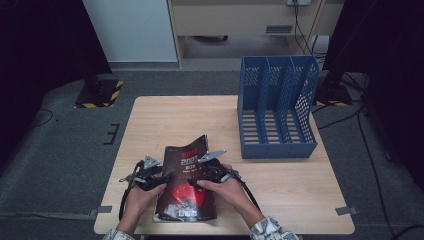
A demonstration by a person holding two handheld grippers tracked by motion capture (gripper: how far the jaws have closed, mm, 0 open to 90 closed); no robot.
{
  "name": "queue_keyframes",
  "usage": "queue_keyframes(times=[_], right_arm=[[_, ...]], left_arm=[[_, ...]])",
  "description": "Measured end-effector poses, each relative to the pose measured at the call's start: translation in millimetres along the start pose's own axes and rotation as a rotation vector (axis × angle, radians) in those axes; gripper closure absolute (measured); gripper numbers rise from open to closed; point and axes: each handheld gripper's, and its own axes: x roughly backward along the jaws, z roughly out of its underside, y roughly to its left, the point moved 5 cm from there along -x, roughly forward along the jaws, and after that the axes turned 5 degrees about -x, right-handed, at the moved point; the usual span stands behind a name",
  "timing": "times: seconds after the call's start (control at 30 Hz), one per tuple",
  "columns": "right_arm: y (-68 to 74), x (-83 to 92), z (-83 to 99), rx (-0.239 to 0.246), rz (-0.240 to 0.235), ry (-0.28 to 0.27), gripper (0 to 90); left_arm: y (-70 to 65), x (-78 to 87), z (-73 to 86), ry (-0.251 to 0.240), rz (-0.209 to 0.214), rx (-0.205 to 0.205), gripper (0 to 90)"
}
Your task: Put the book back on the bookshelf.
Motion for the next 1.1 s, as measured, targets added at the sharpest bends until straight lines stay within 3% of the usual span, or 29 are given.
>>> queue_keyframes(times=[0.33,0.63,0.67,0.87,1.0,1.1], right_arm=[[-3.5,-2.3,1.3,0.004,0.029,0.033,49.0],[-7.7,-1.1,-7.6,0.035,0.089,0.022,70.0],[-9.1,-0.7,-9.5,0.018,0.091,0.015,73.4],[-11.9,0.6,-13.0,0.008,0.093,0.005,78.1],[-11.8,2.0,-17.0,0.034,0.104,0.003,80.1],[-11.7,3.9,-18.2,0.043,0.11,-0.004,81.3]], left_arm=[[-0.1,0.0,0.1,0.001,0.003,-0.005,43.8],[-0.3,0.1,0.8,-0.007,0.005,-0.006,43.4],[-0.3,0.0,0.8,-0.008,0.006,-0.005,43.1],[-0.5,-0.5,0.4,-0.01,0.013,-0.006,42.0],[-2.2,-1.6,-0.4,-0.01,0.018,-0.008,39.8],[-5.4,-4.2,-2.5,-0.001,0.033,-0.006,31.5]])
